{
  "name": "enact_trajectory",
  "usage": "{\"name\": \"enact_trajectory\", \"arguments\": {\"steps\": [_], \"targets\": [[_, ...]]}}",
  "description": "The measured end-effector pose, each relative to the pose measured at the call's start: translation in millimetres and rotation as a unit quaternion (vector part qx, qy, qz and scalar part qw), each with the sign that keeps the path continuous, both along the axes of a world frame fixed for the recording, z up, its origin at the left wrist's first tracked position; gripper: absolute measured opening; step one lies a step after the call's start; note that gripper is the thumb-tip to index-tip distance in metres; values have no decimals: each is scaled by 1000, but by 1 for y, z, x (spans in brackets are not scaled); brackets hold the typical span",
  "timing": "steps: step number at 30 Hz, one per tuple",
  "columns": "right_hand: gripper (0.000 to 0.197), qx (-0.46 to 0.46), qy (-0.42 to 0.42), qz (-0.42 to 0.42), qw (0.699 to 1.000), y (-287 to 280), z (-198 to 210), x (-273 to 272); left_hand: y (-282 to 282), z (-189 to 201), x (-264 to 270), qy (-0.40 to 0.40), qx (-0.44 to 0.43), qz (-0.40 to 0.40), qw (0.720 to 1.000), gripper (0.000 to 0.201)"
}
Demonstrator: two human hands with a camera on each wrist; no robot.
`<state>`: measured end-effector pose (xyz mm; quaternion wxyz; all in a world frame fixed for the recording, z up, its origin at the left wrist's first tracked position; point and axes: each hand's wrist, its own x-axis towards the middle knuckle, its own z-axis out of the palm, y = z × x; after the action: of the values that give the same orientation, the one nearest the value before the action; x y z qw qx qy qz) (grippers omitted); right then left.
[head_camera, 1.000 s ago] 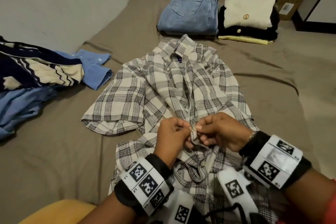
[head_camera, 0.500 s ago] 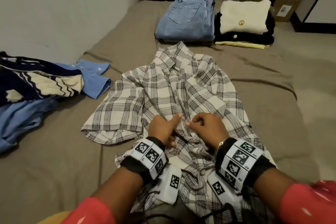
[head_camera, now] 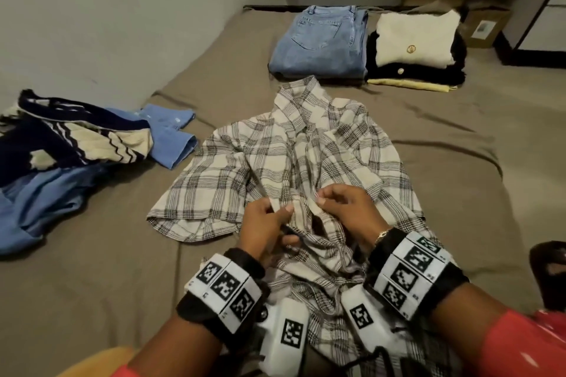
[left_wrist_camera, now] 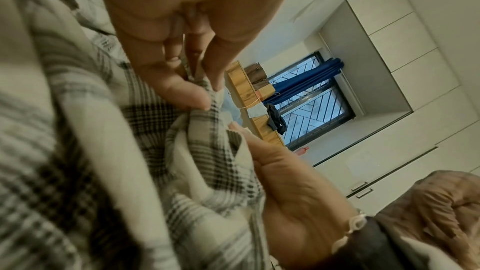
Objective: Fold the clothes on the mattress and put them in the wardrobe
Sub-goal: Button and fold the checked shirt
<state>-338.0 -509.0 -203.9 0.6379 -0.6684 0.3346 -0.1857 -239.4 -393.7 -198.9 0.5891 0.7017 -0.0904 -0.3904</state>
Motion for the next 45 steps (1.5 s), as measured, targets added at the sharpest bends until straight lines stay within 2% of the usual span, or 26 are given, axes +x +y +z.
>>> {"name": "enact_trajectory", "arguments": {"steps": [2, 5, 6, 7, 9, 10, 11, 12, 14, 15, 16, 17, 19, 21, 23, 25, 26, 28, 29, 31, 34, 36, 38, 40, 44, 45], "targets": [[21, -17, 4, -4, 1000, 0, -1, -2, 1, 0, 1, 12, -8, 21, 1000, 30], [21, -28, 16, -3, 999, 2, -3, -3, 10, 5, 0, 36, -2, 56, 998, 14], [20, -27, 24, 0, 999, 2, -4, -4, 13, 7, 1, 22, 15, 71, 997, 17], [19, -29, 36, 9, 999, 3, -4, -4, 15, 8, 2, -16, 31, 86, 996, 24], [14, -67, 82, 50, 993, 3, -5, -5, 14, 16, 7, -196, 60, 94, 974, 33], [9, -100, 108, 70, 987, 3, -5, -5, 10, 23, 10, -291, 66, 80, 951, 30], [7, -134, 125, 74, 980, 3, -3, -6, 4, 30, 15, -352, 55, 54, 933, 25], [8, -166, 126, 58, 976, 2, -1, -6, -5, 35, 20, -370, 42, 13, 928, 20], [15, -205, 93, -8, 974, 0, 6, -1, -26, 39, 31, -351, 55, -72, 932, 13], [19, -196, 72, -29, 978, -3, 11, 5, -36, 36, 38, -347, 86, -90, 930, 8], [24, -171, 64, -29, 983, -6, 15, 13, -45, 30, 44, -355, 141, -101, 919, 5], [29, -148, 65, -16, 987, -10, 16, 24, -51, 24, 49, -368, 211, -114, 899, 15], [30, -159, 116, 19, 980, -15, 13, 48, -56, 9, 57, -388, 317, -153, 851, 31], [8, -252, 221, 60, 940, -18, 4, 66, -56, -2, 62, -379, 352, -171, 839, 30], [27, -317, 315, 85, 890, -19, -7, 76, -53, -8, 67, -366, 343, -145, 853, 25], [48, -336, 340, 75, 875, -22, -14, 82, -50, -10, 73, -335, 289, -101, 891, 18], [51, -353, 351, 74, 864, -22, -15, 84, -47, -10, 75, -315, 250, -75, 912, 20], [36, -378, 370, 87, 844, -23, -13, 87, -38, -6, 74, -274, 175, -30, 945, 34], [26, -370, 366, 80, 850, -24, -12, 86, -31, -2, 70, -252, 133, 0, 958, 36], [14, -313, 323, 40, 892, -29, -9, 80, -18, 10, 60, -219, 48, 42, 974, 35], [28, -147, 199, -8, 969, -31, 5, 56, 4, 29, 39, -208, -30, 19, 977, 25], [25, -23, 96, -12, 995, -24, 21, 29, 14, 38, 22, -182, -64, -8, 981, 17], [19, 53, 15, -8, 998, -11, 35, 1, 21, 43, 5, -155, -83, -34, 984, 15], [13, 67, -35, 2, 997, 1, 39, -23, 21, 44, -12, -142, -96, -60, 983, 19], [2, 64, -48, 13, 997, 16, 33, -43, 16, 42, -29, -147, -99, -77, 981, 22], [5, 50, -48, 12, 998, 17, 31, -42, 15, 40, -32, -150, -94, -72, 982, 22]]}}
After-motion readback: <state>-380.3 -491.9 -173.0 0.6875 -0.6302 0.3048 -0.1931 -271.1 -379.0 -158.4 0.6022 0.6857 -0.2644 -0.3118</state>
